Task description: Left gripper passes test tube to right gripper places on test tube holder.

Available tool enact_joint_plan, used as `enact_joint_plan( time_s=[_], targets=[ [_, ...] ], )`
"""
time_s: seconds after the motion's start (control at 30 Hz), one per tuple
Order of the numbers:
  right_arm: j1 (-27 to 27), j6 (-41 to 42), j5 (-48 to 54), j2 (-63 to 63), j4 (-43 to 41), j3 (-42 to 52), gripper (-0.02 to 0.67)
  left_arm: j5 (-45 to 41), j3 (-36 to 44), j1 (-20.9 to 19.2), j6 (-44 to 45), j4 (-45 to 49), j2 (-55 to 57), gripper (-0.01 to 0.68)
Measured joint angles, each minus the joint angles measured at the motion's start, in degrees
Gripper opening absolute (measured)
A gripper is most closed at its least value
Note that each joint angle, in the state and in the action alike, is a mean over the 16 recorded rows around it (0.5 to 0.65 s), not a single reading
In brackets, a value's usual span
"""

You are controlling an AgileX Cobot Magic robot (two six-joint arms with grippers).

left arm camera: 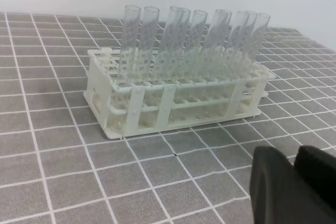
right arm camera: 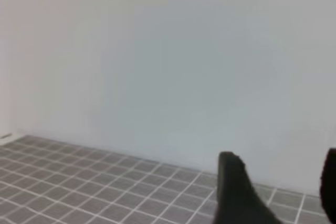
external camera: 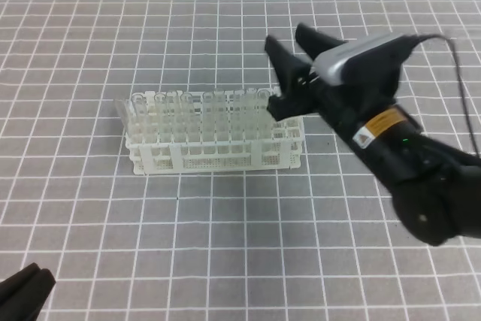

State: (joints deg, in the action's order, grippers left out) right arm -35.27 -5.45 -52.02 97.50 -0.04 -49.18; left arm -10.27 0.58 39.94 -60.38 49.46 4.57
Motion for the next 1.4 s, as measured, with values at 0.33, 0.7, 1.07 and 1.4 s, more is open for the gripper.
enact_joint_plan(
  time_s=[0.33,0.7,1.07,1.4],
  targets=[
    [0.0,-0.1,22.8,-18.9,-2.6,2.6,0.008,0.0,0.0,0.0,0.0,0.0,0.0,0.007],
    [0.0,-0.7,40.9,-42.1,-4.1,13.0,-0.001,0.0,-0.1,0.0,0.0,0.0,-0.1,0.007],
    [0.0,-1.7,42.2,-57.1,-4.0,25.5,-0.001,0.0,-0.1,0.0,0.0,0.0,-0.1,0.007],
    [0.5,-1.0,44.9,-60.9,-3.9,27.8,-0.001,-0.1,-0.2,0.0,0.0,-0.1,-0.1,0.007]
  ],
)
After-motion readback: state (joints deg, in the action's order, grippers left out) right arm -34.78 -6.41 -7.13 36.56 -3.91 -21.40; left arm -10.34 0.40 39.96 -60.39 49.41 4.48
